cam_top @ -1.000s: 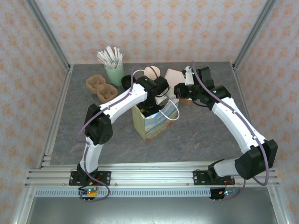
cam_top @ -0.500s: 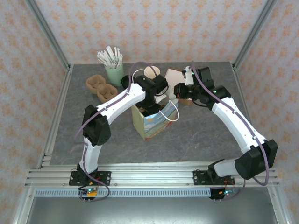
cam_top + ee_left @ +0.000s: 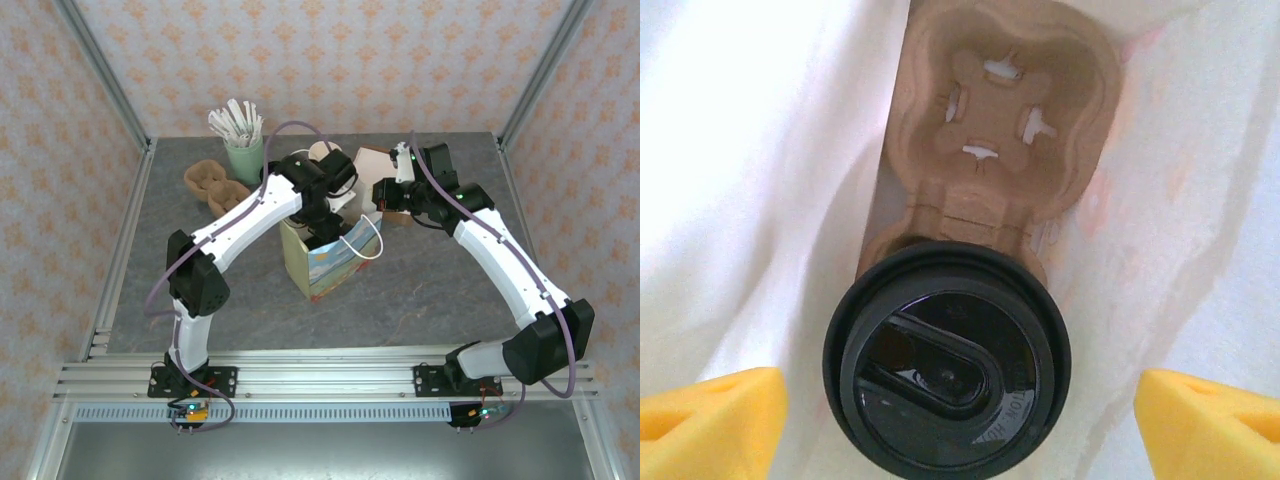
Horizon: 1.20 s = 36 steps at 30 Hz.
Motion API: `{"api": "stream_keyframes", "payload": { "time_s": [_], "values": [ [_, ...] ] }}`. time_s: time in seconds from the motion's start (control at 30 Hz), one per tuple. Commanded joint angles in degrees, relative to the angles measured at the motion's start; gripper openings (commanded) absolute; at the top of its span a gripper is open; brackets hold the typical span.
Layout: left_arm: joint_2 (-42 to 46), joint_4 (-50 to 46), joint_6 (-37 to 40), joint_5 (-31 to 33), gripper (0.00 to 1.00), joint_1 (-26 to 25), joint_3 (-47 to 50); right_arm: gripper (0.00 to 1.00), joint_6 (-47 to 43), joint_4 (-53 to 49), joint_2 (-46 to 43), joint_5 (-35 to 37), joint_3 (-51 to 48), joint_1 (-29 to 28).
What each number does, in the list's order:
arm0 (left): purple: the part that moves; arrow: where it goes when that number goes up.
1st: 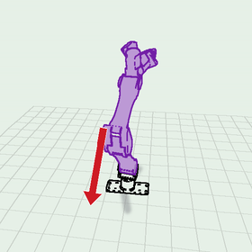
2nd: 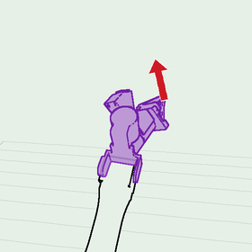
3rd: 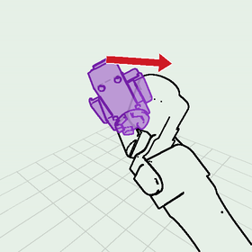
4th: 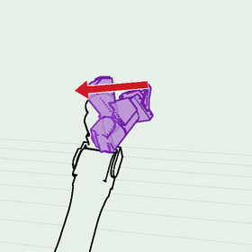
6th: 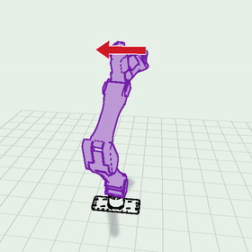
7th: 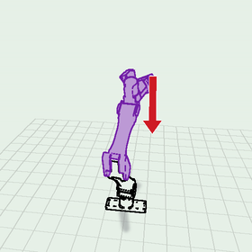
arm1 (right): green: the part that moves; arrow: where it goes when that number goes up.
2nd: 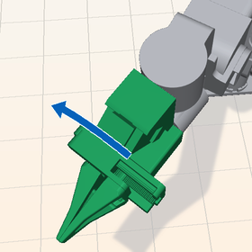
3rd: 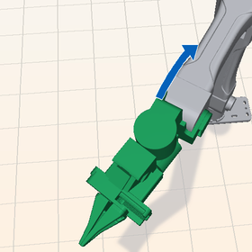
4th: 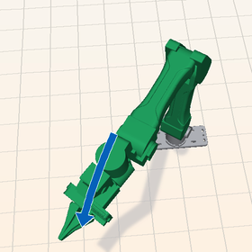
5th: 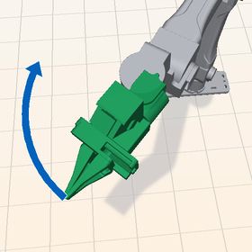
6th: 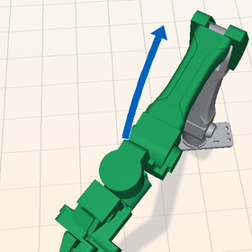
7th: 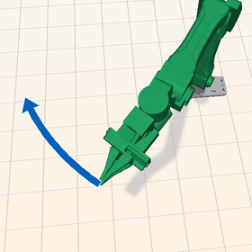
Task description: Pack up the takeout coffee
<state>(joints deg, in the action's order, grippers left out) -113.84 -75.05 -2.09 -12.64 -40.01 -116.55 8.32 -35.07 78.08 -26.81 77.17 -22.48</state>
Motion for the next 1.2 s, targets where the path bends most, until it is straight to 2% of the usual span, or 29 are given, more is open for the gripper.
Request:
{"api": "stream_keyframes", "payload": {
  "time_s": [0.0, 0.7, 0.77, 0.93, 1.17],
  "values": [
    [4.03, -3.07, -0.2, 2.25, 0.9, 0.0, -3.2, 0.05, -0.14, -2.63, 1.15, 1.24, -0.43, -0.44],
    [13.15, -5.11, -0.17, 3.4, 0.88, 0.02, -13.83, 0.06, 0.08, -2.58, 1.97, 1.33, 0.57, -0.47],
    [14.65, -3.17, -0.99, 3.65, 0.87, 0.11, -12.65, 0.11, 0.26, -2.62, 1.92, 1.31, 0.95, -0.59],
    [18.99, 1.74, -2.98, 6.03, 0.87, 0.29, -8.17, 0.36, 1.15, -2.55, 2.03, 1.13, 2.74, -0.59],
    [22.7, 5.51, -4.69, 9.11, 0.87, 1.01, -3.78, 0.6, 3.22, -2.11, 2.07, -0.31, 6.62, -0.65]
  ]
}}
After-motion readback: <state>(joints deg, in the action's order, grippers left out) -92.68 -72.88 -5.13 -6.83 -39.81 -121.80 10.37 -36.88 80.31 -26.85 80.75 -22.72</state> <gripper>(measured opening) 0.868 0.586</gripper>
